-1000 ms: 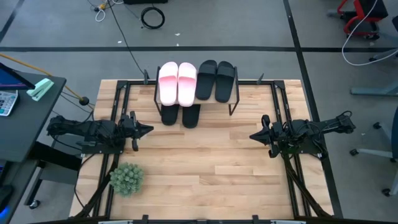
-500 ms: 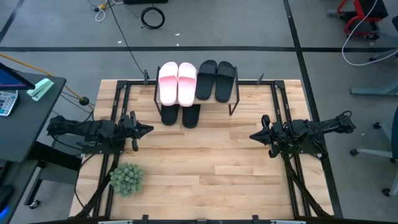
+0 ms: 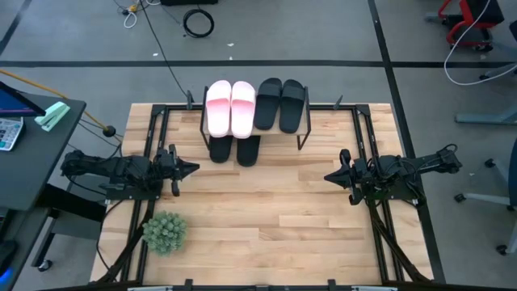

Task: Pick and place slides into the shelf
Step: Return to Home Position

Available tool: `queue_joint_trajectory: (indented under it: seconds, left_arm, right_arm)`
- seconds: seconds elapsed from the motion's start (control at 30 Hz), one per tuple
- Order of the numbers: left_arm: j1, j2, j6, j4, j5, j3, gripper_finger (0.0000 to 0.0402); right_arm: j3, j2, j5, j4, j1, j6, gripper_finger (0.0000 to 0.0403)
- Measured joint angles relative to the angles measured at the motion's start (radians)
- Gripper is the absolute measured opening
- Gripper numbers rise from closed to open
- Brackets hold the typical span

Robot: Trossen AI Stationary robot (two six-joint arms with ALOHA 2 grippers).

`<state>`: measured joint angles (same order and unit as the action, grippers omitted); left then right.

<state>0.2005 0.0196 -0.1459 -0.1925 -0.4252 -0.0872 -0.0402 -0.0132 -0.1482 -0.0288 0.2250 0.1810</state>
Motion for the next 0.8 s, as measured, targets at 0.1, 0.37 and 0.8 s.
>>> queue_joint_trajectory:
  seconds: [0.1,0.37,0.8]
  left_arm:
    - [0.0,0.0,0.0,0.0,0.0,0.0,0.0035]
    - [0.0,0.0,0.0,0.0,0.0,0.0,0.003]
    - [0.0,0.0,0.0,0.0,0.0,0.0,0.0029]
  right_arm:
    - [0.0,0.0,0.0,0.0,0.0,0.0,0.0014]
    - [0.0,0.0,0.0,0.0,0.0,0.0,0.0014]
    - [0.0,0.0,0.0,0.0,0.0,0.0,0.0014]
